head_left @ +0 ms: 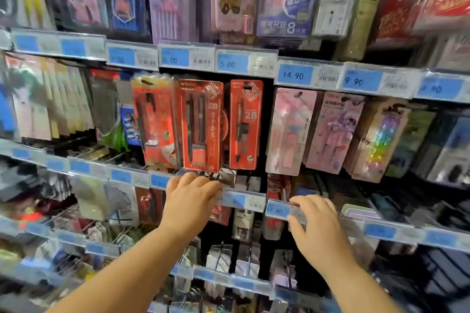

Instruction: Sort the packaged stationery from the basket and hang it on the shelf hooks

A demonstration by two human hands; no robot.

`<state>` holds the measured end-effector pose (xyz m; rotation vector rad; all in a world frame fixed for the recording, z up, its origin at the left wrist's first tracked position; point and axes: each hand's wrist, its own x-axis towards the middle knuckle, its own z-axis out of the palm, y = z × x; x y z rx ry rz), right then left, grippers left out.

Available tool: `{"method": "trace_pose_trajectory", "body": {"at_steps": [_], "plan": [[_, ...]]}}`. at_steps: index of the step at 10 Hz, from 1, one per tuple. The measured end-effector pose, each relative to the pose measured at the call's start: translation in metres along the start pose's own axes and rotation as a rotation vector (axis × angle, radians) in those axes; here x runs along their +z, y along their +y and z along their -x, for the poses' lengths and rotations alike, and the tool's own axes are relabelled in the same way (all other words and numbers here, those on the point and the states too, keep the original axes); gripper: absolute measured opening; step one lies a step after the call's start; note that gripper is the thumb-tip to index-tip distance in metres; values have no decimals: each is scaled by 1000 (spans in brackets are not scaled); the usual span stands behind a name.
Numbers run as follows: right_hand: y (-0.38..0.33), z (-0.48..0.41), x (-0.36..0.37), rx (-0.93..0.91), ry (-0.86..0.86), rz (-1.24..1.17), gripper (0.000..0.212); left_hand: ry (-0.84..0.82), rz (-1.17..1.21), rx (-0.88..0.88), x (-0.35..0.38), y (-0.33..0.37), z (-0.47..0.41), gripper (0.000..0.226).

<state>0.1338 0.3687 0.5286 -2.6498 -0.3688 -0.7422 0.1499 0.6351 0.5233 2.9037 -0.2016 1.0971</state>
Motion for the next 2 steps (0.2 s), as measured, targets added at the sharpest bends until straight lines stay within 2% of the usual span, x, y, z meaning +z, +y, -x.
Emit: {"method": "trace_pose_trajectory", "body": {"at_steps": [1,2], "plan": [[3,-6,-14,-9,-50,-85,25,-44,27,10,-10,-1,-10,33],[-8,-12,-57,9,111,-285,21,-106,143,-4,-13,-5,-16,40]]}}
